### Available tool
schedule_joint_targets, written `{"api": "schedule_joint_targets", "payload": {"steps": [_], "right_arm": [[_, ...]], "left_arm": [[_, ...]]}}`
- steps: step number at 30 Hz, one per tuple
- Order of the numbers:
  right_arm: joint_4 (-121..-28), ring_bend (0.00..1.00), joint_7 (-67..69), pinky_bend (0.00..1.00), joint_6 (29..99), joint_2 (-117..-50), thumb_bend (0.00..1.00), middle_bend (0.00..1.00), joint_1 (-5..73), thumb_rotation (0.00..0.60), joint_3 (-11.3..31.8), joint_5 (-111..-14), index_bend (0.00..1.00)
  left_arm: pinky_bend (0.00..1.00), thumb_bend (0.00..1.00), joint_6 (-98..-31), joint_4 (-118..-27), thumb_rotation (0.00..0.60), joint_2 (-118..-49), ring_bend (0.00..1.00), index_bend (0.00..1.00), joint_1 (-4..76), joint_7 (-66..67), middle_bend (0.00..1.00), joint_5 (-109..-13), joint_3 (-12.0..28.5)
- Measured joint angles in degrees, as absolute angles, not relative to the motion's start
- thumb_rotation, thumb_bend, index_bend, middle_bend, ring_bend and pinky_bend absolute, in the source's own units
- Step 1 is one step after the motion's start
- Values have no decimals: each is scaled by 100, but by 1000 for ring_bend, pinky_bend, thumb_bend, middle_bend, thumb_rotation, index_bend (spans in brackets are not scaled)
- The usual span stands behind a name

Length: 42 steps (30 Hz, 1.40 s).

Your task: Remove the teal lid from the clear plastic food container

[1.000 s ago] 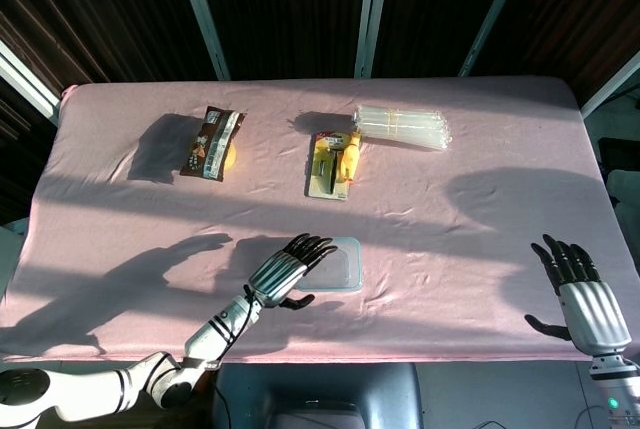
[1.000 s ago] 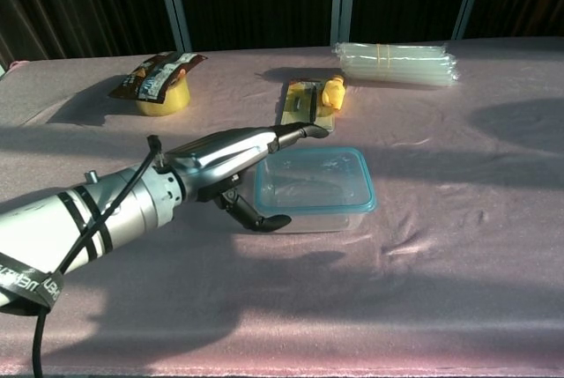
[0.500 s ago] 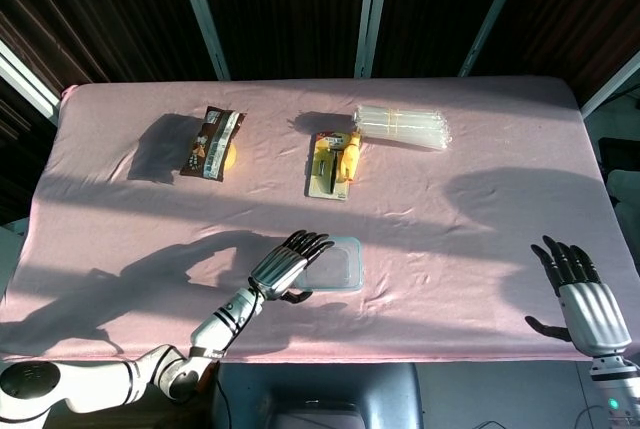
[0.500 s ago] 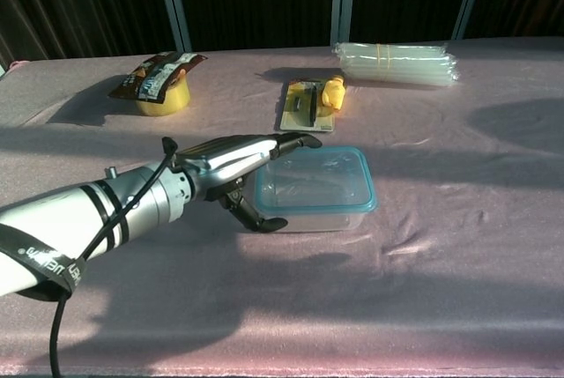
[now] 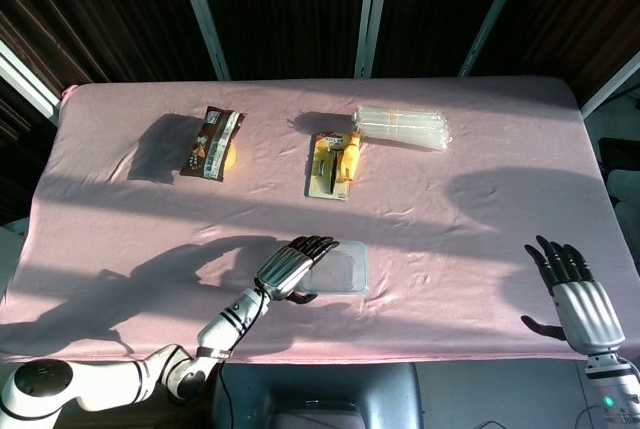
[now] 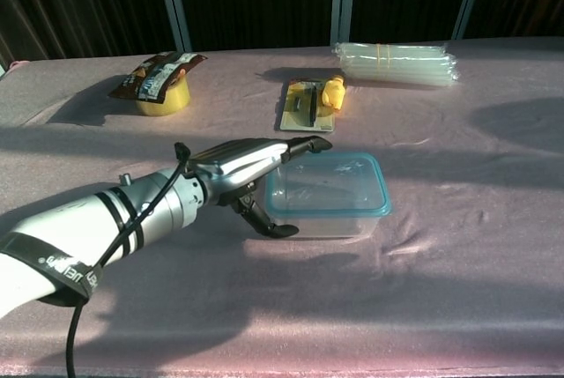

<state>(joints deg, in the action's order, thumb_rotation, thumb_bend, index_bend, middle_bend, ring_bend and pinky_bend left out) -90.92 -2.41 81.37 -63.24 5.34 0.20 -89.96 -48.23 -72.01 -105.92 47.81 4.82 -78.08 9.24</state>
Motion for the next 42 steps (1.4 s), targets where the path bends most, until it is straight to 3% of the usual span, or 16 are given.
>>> {"api": "schedule_joint_targets", "payload": {"steps": [3,11,23,31,42], "right_arm": [[-9050,0,-294,0,8034,-6405,151,0,656,600,55,-9034,33],[-8806,0,-347,0,7500,-6796,180,0,1267,600,192,-9244,258],[-8174,0,712,0,6879,-7251,265,3,1994,600,192,-9647,444],[-7546,0,1822,0,6761,-7824,282,19,2679,600,-29,-10341,486],[-7089,0,2512,0,6591,-8342,306,26,3182,600,-406,-10593,496]], "left_arm": [[362,264,-4977,-7080,600,-10705,359,0,4788,236,381,-8021,867],[378,272,-5381,-6648,600,-11004,371,0,4824,-268,390,-8480,722],[389,280,-5886,-6241,600,-11273,382,0,4813,-685,421,-9012,465],[388,281,-5649,-5859,600,-11530,381,0,4878,-526,424,-9015,329],[388,304,-5328,-5739,600,-11590,380,0,4934,-170,425,-8648,529]]}}
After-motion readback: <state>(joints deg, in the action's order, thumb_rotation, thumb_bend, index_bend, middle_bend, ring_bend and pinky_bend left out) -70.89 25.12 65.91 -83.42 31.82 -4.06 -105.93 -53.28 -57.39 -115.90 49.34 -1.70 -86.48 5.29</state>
